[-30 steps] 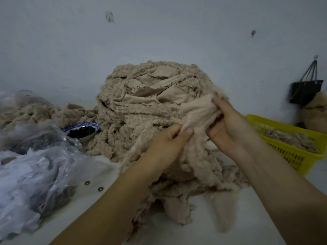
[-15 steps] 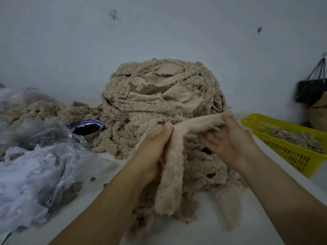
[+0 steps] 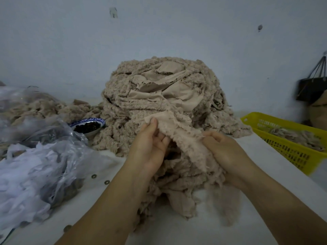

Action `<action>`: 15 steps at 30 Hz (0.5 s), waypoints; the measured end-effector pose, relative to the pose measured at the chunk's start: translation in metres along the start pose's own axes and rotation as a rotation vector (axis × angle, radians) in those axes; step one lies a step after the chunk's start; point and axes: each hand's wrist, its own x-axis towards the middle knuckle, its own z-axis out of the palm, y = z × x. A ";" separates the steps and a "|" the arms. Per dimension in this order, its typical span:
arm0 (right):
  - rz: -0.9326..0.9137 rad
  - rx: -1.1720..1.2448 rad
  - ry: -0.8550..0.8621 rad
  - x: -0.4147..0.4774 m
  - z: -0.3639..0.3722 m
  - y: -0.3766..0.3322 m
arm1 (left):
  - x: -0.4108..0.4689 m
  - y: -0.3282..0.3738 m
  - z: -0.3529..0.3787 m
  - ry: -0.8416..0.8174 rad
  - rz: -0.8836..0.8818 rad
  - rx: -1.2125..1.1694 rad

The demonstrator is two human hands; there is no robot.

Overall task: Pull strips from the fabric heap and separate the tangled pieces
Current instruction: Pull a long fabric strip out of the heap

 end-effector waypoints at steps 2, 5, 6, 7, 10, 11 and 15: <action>0.023 0.063 -0.015 0.002 -0.007 0.000 | 0.001 0.003 -0.003 0.003 -0.022 -0.038; -0.008 0.138 -0.076 0.004 -0.014 -0.002 | 0.000 0.006 -0.002 -0.046 -0.113 -0.057; -0.029 0.158 -0.111 0.004 -0.015 -0.003 | 0.000 0.007 -0.002 -0.093 -0.146 -0.054; -0.051 0.177 -0.150 0.004 -0.017 -0.004 | -0.002 0.008 0.000 -0.146 -0.177 -0.043; -0.056 0.214 -0.280 0.006 -0.024 -0.003 | -0.002 0.013 0.005 -0.205 -0.205 -0.029; -0.046 0.211 -0.302 0.007 -0.027 -0.002 | -0.002 0.015 0.007 -0.181 -0.185 -0.026; -0.003 0.314 -0.245 0.016 -0.043 0.008 | 0.006 0.023 0.007 -0.046 -0.036 -0.061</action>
